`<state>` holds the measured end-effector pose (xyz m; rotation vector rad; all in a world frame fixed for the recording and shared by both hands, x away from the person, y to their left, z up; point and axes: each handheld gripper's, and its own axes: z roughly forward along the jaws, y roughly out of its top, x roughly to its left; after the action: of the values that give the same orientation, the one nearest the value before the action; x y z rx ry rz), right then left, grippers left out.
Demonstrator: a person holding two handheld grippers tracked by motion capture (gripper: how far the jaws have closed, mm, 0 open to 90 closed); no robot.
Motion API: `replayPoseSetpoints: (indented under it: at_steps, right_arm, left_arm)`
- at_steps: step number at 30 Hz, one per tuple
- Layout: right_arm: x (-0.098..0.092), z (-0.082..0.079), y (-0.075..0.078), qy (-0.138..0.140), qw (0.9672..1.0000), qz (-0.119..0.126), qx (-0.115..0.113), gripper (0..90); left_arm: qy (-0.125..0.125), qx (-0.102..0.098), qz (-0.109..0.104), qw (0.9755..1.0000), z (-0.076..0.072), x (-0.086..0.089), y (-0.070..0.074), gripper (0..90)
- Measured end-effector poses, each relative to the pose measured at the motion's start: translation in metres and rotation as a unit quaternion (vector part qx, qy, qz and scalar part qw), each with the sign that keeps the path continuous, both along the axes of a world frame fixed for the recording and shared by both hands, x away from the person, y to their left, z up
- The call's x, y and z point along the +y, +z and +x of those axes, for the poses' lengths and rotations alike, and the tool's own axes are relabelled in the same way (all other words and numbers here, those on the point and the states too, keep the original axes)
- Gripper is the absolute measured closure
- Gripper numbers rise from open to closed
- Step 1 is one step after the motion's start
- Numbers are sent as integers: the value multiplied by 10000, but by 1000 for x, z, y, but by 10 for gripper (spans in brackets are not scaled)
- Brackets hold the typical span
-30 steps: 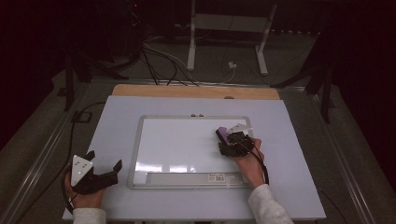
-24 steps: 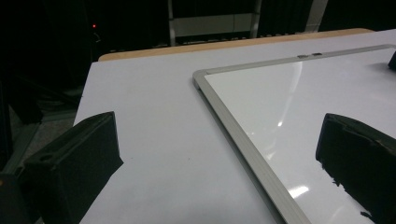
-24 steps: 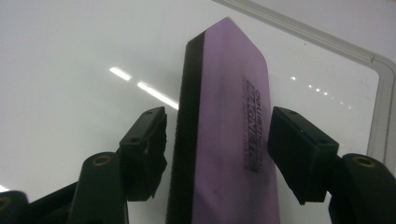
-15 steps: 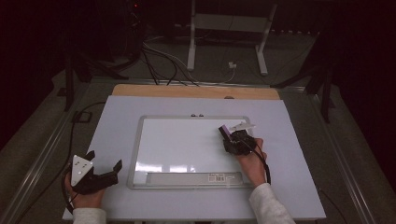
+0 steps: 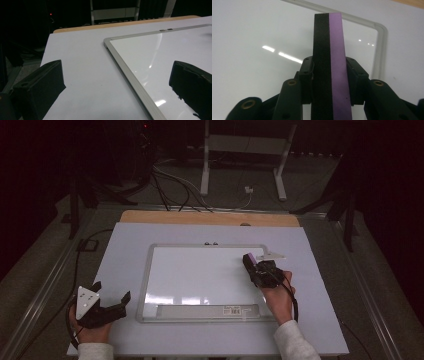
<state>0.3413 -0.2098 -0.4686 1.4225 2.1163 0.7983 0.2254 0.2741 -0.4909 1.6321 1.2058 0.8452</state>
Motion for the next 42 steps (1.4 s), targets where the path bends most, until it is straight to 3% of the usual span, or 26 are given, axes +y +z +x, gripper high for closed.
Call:
replayPoseSetpoints:
  at_steps: [17, 27, 42]
  right_arm:
    - [-31, -42, -1, -169, 9999, 34, 14, 631]
    - [-36, -58, -9, -196, 9997, 85, 81, 630]
    - [-33, -71, -14, -261, 9994, 80, 200, 630]
  left_arm:
    - [-4, 16, 40, 10000, 0, -1, 0, 6]
    - [-1, 20, 45, 10000, 0, -2, 0, 6]
    - [-8, 19, 31, 10000, 0, -2, 0, 6]
